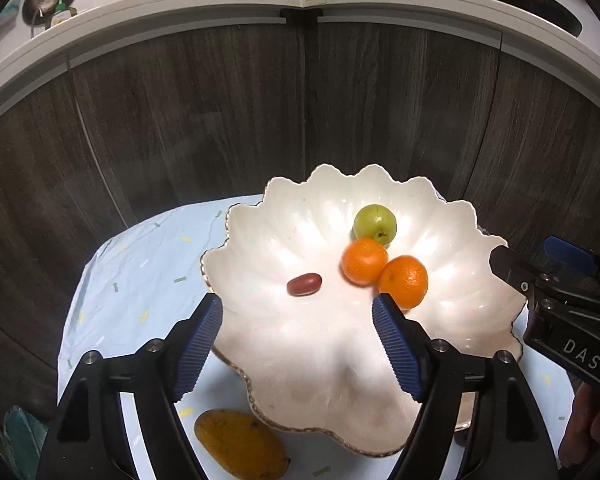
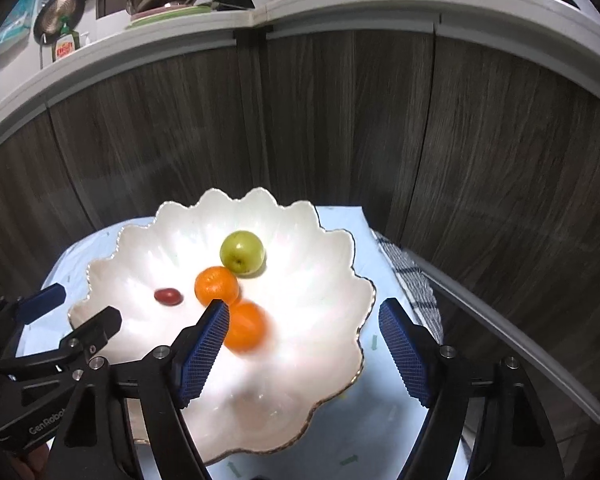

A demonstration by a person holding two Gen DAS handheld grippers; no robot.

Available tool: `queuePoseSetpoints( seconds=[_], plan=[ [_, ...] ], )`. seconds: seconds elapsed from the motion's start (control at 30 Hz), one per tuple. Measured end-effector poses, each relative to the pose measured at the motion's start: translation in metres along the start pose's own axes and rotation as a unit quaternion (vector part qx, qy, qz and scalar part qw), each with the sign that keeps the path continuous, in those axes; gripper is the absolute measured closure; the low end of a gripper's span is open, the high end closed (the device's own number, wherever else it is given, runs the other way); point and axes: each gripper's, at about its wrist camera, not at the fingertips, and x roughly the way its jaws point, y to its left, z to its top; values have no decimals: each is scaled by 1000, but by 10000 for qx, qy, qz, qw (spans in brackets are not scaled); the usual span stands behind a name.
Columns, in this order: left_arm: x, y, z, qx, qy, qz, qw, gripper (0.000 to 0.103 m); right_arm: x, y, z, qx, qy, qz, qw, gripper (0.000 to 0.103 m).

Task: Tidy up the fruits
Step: 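Withdraw both open grippers from the bowl back over the cloth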

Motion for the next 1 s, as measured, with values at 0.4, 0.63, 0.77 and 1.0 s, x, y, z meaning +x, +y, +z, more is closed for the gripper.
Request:
queuePoseSetpoints(
  seconds=[0.4,0.63,0.77,1.0],
  plan=[
    [-39,9,-2,-65,-207,149,9997,16,-35,8,-1,-2,-176,61,9998,25],
    [-65,14,-5,-116,-324,217,9992,15,-58,14,-3,-19,-303,105,9995,25],
    [-75,15,-8,-126,-350,227,9990,15,-69,16,-5,-24,-364,110,9993,25],
    [-93,14,-14,-119,-443,208,9987,15,-87,17,-8,-29,-460,100,9989,25]
  ],
)
